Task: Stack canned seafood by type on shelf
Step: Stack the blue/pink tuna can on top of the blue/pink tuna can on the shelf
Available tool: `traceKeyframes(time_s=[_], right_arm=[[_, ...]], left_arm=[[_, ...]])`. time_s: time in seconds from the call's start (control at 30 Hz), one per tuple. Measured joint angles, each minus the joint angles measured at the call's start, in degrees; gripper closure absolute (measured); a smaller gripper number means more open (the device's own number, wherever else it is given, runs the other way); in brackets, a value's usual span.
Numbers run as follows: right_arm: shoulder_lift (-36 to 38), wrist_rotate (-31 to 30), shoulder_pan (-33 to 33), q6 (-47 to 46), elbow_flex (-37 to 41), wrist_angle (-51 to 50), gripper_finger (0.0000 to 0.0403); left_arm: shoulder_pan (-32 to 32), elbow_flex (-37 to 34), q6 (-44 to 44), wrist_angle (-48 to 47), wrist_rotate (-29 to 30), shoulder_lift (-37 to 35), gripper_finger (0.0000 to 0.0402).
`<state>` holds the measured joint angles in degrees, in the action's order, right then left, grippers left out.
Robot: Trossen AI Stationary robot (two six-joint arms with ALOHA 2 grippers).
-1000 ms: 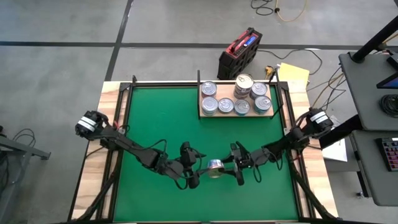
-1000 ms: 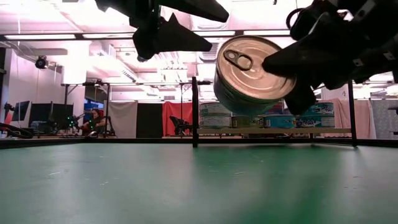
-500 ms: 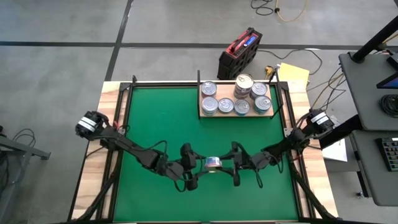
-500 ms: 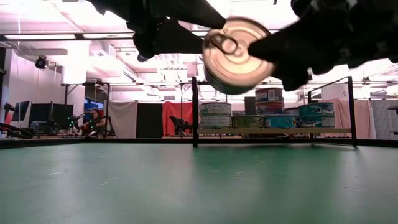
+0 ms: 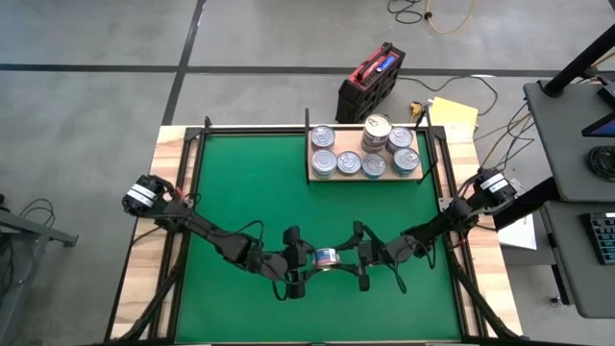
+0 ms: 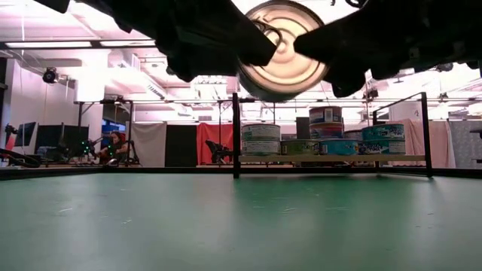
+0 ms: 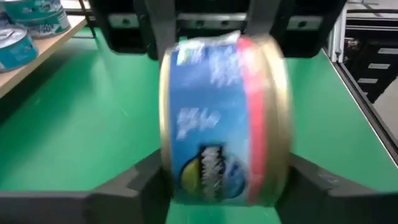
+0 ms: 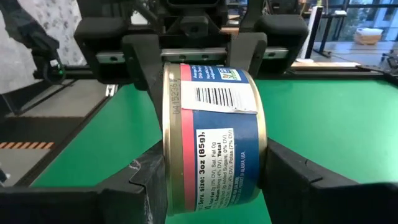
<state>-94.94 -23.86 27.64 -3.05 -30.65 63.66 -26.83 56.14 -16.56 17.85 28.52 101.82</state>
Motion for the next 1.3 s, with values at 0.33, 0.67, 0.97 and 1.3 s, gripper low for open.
traceKeyframes(time_s=[0.33, 0.67, 0.97, 1.3], right_arm=[[0.02, -0.17, -0.02, -4.09, -0.04, -1.93, 0.0078], [7.75, -3.47, 0.00, -3.89, -0.04, -11.38, 0.0056], [21.11, -4.72, 0.25, -3.51, -0.04, -25.06, 0.0076], [26.77, -4.74, 0.24, -0.27, 0.00, -30.08, 0.0077]], left_arm=[[0.13, -0.04, 2.12, 1.79, 0.97, 0.00, 0.0226], [-0.31, -0.46, -2.48, 2.21, 8.72, -0.50, 0.0226], [-0.04, -0.48, -7.85, 2.92, 11.51, -1.87, 0.0226], [0.07, -0.48, -8.35, 2.91, 11.03, -5.69, 0.0226]])
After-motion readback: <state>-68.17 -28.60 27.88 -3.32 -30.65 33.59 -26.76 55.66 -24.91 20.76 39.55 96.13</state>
